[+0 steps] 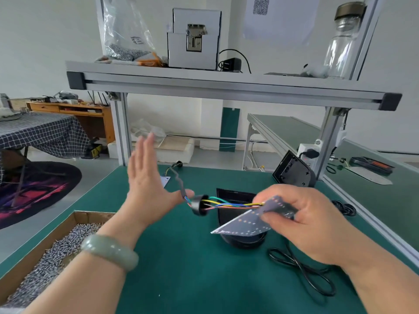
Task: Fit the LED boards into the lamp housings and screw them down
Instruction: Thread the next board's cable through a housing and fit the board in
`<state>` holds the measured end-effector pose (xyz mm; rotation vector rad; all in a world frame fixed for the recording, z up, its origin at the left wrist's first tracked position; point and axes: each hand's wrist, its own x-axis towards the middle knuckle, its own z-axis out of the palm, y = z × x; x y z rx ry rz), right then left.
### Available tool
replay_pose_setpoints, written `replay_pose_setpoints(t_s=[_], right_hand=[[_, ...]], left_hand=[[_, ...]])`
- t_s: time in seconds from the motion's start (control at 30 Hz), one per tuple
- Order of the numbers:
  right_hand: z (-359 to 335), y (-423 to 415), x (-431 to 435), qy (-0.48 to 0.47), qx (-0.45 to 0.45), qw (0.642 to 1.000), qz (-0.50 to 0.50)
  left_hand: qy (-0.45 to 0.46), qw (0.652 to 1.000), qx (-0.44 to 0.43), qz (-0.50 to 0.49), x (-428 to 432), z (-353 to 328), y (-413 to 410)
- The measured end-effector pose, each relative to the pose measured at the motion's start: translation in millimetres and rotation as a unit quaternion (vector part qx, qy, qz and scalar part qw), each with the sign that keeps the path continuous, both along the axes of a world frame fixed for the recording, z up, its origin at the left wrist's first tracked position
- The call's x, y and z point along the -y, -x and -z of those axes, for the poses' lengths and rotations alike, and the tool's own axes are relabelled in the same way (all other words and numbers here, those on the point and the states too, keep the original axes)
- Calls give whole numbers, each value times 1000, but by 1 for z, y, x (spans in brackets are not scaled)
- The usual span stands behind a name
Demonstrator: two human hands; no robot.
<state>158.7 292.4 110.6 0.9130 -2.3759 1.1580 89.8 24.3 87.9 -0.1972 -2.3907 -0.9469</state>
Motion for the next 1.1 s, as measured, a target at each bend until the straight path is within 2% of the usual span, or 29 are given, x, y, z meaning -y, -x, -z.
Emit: replay_pose_setpoints(t_s=[0.1,0.17,0.23,0.33,0.37,0.43,0.53,0.57,0.7,0.8,0.87,1.03,1.1], right_hand=[[-15,-11,-20,134,-9,989,-60],[-24,-10,-36,254,-24,963,-87],[-33,-7,-54,340,-29,936,-85],[-40,-5,-74,425,-30,904,-36],[-39,-3,-74,437,-33,898,-29],[-29,1,-66,463,-16,886,-30],[-5,14,-50,505,74,860,-23],[2,18,-46,517,105,850,-15],[21,30,-29,549,199,812,-13],[32,39,-14,540,266,798,-40],[38,43,-1,522,304,796,-51],[54,52,34,501,345,792,-59],[61,55,47,495,348,795,-41]], left_hand=[[32,998,3,58,-22,9,21],[43,996,63,48,-33,26,30],[40,988,152,5,-32,50,35],[66,970,210,-106,-18,82,40],[24,971,202,-126,-14,88,39],[-142,964,177,-140,-14,89,39],[-398,889,184,-134,-15,73,40],[-434,873,179,-133,-14,70,39],[-483,859,80,-149,-7,62,28],[-528,842,64,-90,-9,56,23],[-523,846,102,-31,-15,52,19],[-515,805,222,194,-39,46,-4],[-470,814,253,229,-51,45,-13]])
